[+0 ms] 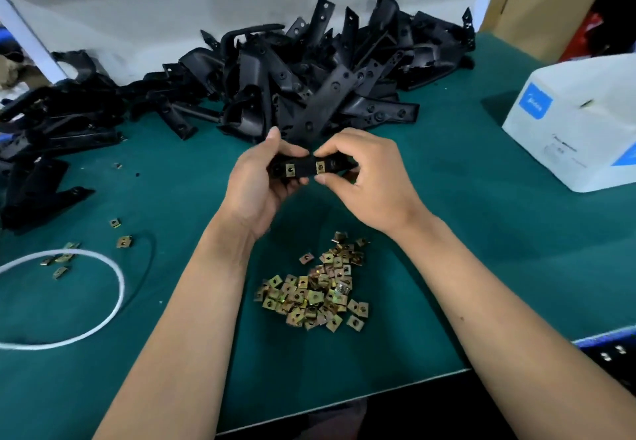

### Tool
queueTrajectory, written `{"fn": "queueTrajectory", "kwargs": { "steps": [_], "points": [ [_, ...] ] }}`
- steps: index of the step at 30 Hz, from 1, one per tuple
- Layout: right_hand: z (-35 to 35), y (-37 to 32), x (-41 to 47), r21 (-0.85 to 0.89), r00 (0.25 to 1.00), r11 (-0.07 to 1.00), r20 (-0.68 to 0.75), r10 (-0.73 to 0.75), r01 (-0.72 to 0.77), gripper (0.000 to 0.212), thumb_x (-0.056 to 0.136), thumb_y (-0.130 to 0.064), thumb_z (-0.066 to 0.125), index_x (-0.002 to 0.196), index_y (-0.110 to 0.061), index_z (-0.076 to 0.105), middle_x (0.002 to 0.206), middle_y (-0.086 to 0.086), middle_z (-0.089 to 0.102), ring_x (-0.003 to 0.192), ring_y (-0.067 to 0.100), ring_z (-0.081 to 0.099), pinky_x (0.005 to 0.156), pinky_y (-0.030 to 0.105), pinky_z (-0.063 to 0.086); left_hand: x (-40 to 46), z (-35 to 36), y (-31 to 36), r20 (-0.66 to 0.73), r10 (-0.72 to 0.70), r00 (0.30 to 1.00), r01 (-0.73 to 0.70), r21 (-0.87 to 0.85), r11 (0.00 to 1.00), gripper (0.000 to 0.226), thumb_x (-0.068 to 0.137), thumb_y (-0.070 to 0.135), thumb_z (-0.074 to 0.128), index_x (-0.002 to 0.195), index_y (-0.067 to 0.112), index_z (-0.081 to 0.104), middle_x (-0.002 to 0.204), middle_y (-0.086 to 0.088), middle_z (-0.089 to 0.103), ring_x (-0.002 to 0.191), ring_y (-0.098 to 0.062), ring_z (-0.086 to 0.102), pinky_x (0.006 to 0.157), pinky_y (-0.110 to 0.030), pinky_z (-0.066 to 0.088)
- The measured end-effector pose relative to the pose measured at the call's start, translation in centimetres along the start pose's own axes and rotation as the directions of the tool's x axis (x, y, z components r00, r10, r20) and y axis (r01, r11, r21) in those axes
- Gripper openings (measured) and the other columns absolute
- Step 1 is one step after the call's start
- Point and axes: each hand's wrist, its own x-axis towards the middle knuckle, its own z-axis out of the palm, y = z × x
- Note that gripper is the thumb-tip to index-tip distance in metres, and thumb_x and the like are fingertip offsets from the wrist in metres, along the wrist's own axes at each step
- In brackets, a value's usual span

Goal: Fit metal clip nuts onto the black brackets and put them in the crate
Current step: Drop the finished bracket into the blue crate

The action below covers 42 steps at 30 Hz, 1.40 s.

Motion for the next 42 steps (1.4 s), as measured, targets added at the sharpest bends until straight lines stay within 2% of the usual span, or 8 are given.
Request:
{"fn": "queueTrajectory", "kwargs": {
  "steps": [4,8,14,20,30,34,38,42],
  "points": [
    [-4.5,-0.3,-2.2,0.498,0.919,0.822,-0.113,0.378,-0.277,0.055,0.087,0.007,0.069,0.136,-0.015,0.056,0.127,0.009,0.065,0.113,0.019,0.063,0.102,0.047,0.053,0.0,7.2,0.3,0.082,0.085,0.993,-0.080,-0.062,0.995,0.050,0.108,0.029,0.047,0.069,0.016,0.074,0.075,-0.004,0.071,0.060,-0.015,0.061,0.060,-0.026,0.053],
    [-11.8,0.2,-6.1,0.936,0.728,0.347,-0.202,0.655,-0.052,0.031,0.096,-0.031,0.060,0.126,-0.022,0.063,0.114,0.009,0.071,0.090,0.017,0.067,0.084,0.035,0.055,-2.2,19.2,-0.8,0.350,0.086,0.933,-0.034,-0.152,0.988,0.046,0.108,0.028,0.047,0.075,0.009,0.072,0.078,-0.012,0.072,0.058,-0.017,0.059,0.058,-0.025,0.049],
    [-23.7,4.0,-18.3,0.898,0.528,0.308,-0.436,0.729,0.315,0.047,0.106,-0.045,0.044,0.131,-0.007,0.056,0.143,0.023,0.059,0.134,0.037,0.057,0.118,0.053,0.038,-10.5,34.3,-7.3,0.735,-0.206,0.646,0.169,0.125,0.978,0.043,0.109,0.032,0.046,0.114,-0.002,0.071,0.096,-0.014,0.071,0.073,-0.020,0.064,0.067,-0.030,0.050],
    [-29.5,9.0,-35.5,0.874,-0.049,0.411,-0.413,0.909,0.259,0.038,0.104,-0.046,0.049,0.118,-0.013,0.059,0.118,0.016,0.067,0.102,0.030,0.070,0.093,0.045,0.056,-17.4,39.9,-17.0,0.756,-0.502,0.421,0.001,0.553,0.833,0.032,0.109,0.033,0.047,0.124,0.012,0.066,0.099,-0.002,0.060,0.078,-0.021,0.060,0.065,-0.026,0.052],
    [-25.6,13.7,-45.1,0.989,-0.515,0.103,-0.035,0.856,0.104,0.041,0.106,-0.032,0.053,0.141,-0.011,0.057,0.132,0.014,0.063,0.120,0.034,0.062,0.103,0.053,0.049,-18.4,39.5,-25.0,0.672,-0.599,0.435,-0.162,0.713,0.682,0.027,0.103,0.041,0.054,0.098,0.019,0.068,0.095,-0.004,0.068,0.084,-0.024,0.072,0.086,-0.043,0.059],
    [-26.2,13.8,-41.5,0.974,-0.687,0.224,-0.178,0.704,-0.023,0.011,0.096,-0.015,0.056,0.097,-0.004,0.059,0.090,0.011,0.064,0.072,0.029,0.063,0.070,0.050,0.056,-17.5,41.3,-22.2,0.764,-0.395,0.510,-0.205,0.554,0.807,0.016,0.101,0.030,0.058,0.088,0.025,0.066,0.095,-0.002,0.074,0.072,-0.019,0.072,0.085,-0.046,0.061],
    [-26.9,12.5,-35.2,0.831,-0.591,0.347,-0.553,0.587,-0.434,0.019,0.090,-0.020,0.063,0.098,-0.004,0.069,0.098,0.020,0.073,0.085,0.036,0.069,0.085,0.045,0.057,-15.8,42.3,-17.4,0.770,-0.111,0.629,-0.257,0.341,0.904,0.019,0.099,0.019,0.060,0.082,0.028,0.066,0.080,0.012,0.070,0.065,-0.015,0.071,0.070,-0.035,0.058],
    [-27.4,8.7,-26.7,0.269,-0.076,0.614,-0.944,0.322,-0.742,0.012,0.094,-0.021,0.061,0.091,-0.012,0.068,0.080,-0.005,0.069,0.077,0.009,0.064,0.081,0.031,0.051,-13.2,40.6,-12.0,0.666,0.111,0.738,-0.308,0.185,0.933,0.024,0.099,0.009,0.059,0.082,0.026,0.064,0.087,-0.001,0.070,0.074,-0.022,0.069,0.060,-0.022,0.050]
  ]
}}
